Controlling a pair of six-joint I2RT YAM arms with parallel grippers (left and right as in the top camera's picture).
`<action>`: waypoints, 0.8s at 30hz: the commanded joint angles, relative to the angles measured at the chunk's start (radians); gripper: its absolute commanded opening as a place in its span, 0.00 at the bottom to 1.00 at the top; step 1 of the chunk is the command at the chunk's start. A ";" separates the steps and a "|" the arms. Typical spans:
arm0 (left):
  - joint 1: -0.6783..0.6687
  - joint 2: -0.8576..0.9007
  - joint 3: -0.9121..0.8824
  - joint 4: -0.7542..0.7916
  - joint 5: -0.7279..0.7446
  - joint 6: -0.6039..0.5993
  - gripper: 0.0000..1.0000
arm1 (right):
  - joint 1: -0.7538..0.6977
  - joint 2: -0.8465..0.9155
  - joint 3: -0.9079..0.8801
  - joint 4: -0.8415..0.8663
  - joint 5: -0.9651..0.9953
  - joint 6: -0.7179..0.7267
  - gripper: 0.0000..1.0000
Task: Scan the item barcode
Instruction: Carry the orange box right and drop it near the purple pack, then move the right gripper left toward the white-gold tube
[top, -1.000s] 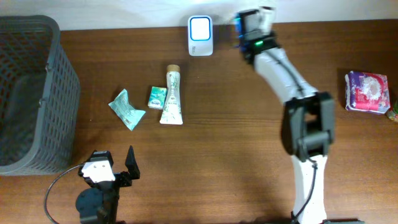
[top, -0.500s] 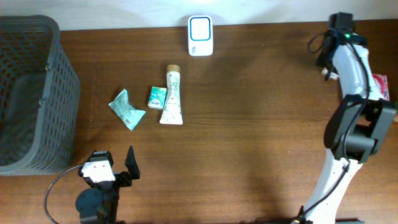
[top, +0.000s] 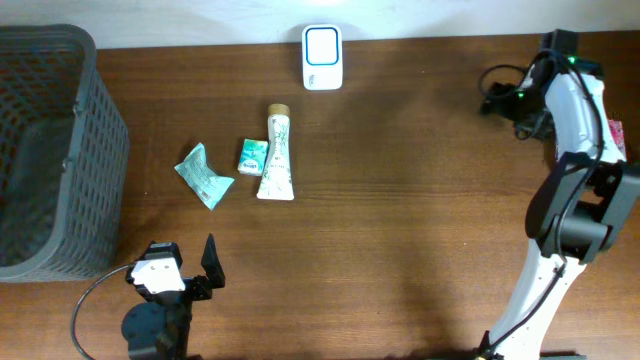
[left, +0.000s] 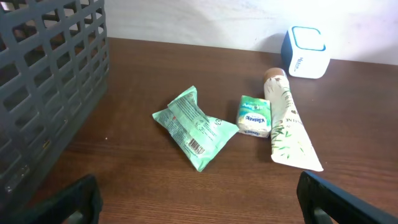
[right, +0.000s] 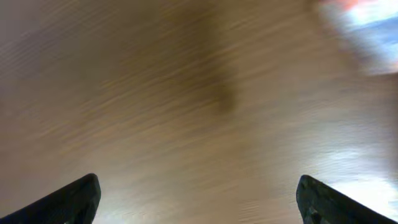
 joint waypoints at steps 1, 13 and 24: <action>0.003 -0.004 -0.002 -0.006 -0.007 -0.009 0.99 | 0.093 -0.029 0.004 -0.063 -0.363 -0.042 0.99; 0.003 -0.004 -0.002 -0.006 -0.007 -0.009 0.99 | 0.456 -0.025 0.004 -0.105 -0.367 -0.032 0.99; 0.003 -0.004 -0.002 -0.006 -0.007 -0.009 0.99 | 0.647 -0.025 0.004 0.115 -0.311 0.163 0.99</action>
